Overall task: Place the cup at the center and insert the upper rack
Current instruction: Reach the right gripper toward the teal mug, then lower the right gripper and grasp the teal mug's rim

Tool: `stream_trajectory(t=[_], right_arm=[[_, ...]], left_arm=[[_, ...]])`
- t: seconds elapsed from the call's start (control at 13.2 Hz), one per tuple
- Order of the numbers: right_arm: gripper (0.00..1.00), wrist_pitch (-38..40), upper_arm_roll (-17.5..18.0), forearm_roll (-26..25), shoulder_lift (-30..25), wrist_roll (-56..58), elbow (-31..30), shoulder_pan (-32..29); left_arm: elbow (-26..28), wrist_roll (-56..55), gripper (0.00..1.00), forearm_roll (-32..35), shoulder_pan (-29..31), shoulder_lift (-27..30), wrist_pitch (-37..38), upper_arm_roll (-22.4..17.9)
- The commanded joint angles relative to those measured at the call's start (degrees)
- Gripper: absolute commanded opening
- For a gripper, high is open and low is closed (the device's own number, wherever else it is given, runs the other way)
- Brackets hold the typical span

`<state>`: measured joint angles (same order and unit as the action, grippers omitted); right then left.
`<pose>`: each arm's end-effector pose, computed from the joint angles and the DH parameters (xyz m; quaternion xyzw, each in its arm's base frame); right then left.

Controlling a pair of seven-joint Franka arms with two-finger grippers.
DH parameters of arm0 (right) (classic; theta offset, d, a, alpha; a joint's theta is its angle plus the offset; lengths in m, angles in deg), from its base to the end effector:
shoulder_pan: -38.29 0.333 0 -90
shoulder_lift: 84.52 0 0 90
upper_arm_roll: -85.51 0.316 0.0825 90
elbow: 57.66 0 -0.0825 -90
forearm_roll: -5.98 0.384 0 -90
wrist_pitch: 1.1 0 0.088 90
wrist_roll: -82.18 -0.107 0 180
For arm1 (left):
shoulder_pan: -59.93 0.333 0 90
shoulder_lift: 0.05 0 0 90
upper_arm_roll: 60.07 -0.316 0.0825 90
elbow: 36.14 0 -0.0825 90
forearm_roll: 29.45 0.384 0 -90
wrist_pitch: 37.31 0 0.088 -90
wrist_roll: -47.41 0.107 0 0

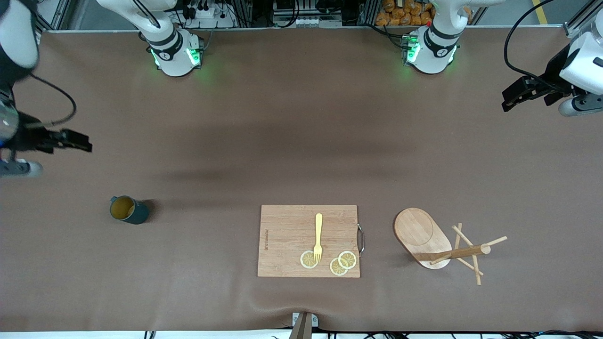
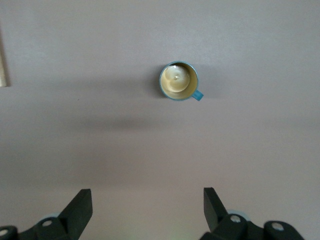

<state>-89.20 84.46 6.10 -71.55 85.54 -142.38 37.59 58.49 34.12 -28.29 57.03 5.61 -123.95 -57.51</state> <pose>0.6116 -0.0173 0.5327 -0.9964 -0.0140 0.0835 0.0027 0.5147 -0.0481 0.6345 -0.9973 -0.0688 0.0181 0.0155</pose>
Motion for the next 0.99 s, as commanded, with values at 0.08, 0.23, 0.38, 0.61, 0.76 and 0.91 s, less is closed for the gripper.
stream_trajectory(t=[0.08,0.23,0.38,0.61,0.76,0.91], right_arm=[[0.97,-2.15,-0.09,-0.20,3.64,-0.29,1.04,0.17],[0.97,-2.68,-0.09,-0.20,3.73,-0.29,1.04,0.52],[0.96,-3.82,-0.09,-0.29,5.48,-0.29,0.96,1.22],[0.95,-7.06,-0.09,-0.29,8.21,-0.20,-0.09,1.14],[0.96,-14.16,-0.09,-0.29,8.66,-0.02,-4.81,0.96],[0.97,-21.02,-0.09,-0.29,8.83,0.94,-8.78,1.05]], left_arm=[[-0.77,0.81,1.00,0.60,0.08,-0.48,0.51,0.00],[-0.77,0.81,1.00,0.60,0.35,-0.39,0.60,0.00],[-0.77,0.81,1.00,0.60,0.35,-0.48,0.51,0.00],[-0.77,0.81,1.00,0.60,0.43,-0.48,0.42,0.00],[-0.77,0.81,1.00,0.60,0.43,-0.48,0.42,0.00],[-0.68,0.81,1.00,0.60,0.43,-0.48,0.42,-0.09]])
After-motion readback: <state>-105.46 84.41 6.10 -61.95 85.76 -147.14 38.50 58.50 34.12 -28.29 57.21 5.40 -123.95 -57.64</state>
